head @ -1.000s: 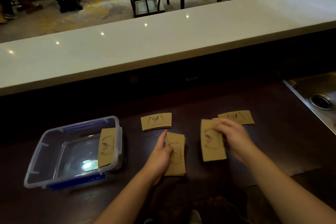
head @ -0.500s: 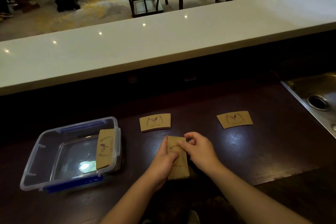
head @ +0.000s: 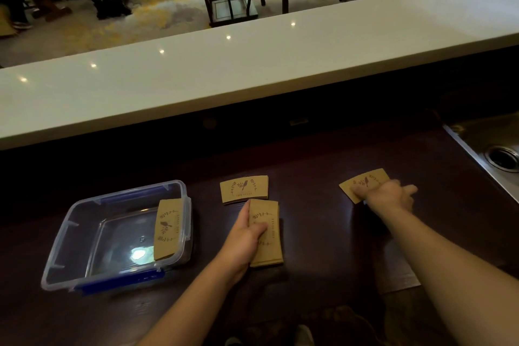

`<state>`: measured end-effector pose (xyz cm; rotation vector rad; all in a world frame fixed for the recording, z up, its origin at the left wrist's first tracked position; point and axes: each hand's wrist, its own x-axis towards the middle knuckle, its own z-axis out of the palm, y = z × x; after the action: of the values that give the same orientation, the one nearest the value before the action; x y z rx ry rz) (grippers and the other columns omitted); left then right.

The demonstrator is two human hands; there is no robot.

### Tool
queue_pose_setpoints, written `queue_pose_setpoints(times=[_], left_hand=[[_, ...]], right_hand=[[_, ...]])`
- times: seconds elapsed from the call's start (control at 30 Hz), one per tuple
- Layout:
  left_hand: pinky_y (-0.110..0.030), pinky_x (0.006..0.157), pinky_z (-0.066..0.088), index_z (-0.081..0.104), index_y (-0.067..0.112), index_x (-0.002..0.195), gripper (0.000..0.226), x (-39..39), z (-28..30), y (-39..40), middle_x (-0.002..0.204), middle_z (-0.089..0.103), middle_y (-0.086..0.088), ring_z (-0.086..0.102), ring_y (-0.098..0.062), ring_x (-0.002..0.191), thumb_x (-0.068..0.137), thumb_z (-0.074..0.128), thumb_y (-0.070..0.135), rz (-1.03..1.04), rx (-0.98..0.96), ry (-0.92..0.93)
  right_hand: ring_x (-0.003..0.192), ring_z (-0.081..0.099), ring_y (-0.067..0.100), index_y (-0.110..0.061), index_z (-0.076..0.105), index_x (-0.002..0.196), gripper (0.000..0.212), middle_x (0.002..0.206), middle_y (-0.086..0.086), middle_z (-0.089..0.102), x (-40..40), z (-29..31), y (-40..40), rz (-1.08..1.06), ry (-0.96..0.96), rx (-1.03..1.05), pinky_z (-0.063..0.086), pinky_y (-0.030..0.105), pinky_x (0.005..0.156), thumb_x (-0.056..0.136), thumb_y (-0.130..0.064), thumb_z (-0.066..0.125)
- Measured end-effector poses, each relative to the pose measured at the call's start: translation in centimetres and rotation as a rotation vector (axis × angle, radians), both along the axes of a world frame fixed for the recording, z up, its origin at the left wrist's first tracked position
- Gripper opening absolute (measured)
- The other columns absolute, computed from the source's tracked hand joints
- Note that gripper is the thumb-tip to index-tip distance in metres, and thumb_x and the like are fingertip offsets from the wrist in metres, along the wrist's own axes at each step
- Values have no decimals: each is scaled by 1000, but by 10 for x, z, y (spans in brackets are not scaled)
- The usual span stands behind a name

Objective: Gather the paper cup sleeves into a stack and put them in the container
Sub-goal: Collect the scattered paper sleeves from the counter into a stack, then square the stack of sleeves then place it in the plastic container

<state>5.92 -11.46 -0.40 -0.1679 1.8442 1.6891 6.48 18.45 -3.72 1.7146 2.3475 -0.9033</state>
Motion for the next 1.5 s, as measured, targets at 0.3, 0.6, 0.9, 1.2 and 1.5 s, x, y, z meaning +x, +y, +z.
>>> queue_pose_setpoints(times=[0.3,0.6,0.9,1.2,1.5], left_hand=[[-41,83,56,47,41,128,50,-5,0,-1,100,76,6,72,-17,90,92,46,7,67,56,-52],[-35,63,59,64,27,114,30,-6,1,7,99,77,-5,72,-23,90,94,49,42,139,184,-235],[-25,73,56,55,27,117,50,-3,-4,0,104,70,-6,68,-14,88,76,73,5,-177,94,-26],[-34,87,49,30,23,137,87,-18,11,-20,125,49,0,54,-19,108,65,73,48,-537,-836,503],[-39,93,43,43,5,128,64,-91,8,-36,125,46,-15,46,-33,113,72,69,24,-610,-1037,743]], right_hand=[[69,64,18,0,59,107,22,94,16,68,0,29,-14,-222,835,-689,49,25,58,86,2,59],[65,71,10,-12,66,90,10,79,3,74,14,45,-128,403,552,-824,50,18,48,82,-6,68],[93,67,18,-32,53,126,72,107,3,65,3,9,-145,443,473,-867,52,27,68,59,-18,74],[80,72,19,-35,61,105,49,103,10,68,-21,9,-164,366,553,-996,55,28,59,74,3,60],[92,68,23,-17,55,118,44,102,9,65,-57,20,-179,292,596,-831,60,39,77,80,4,63]])
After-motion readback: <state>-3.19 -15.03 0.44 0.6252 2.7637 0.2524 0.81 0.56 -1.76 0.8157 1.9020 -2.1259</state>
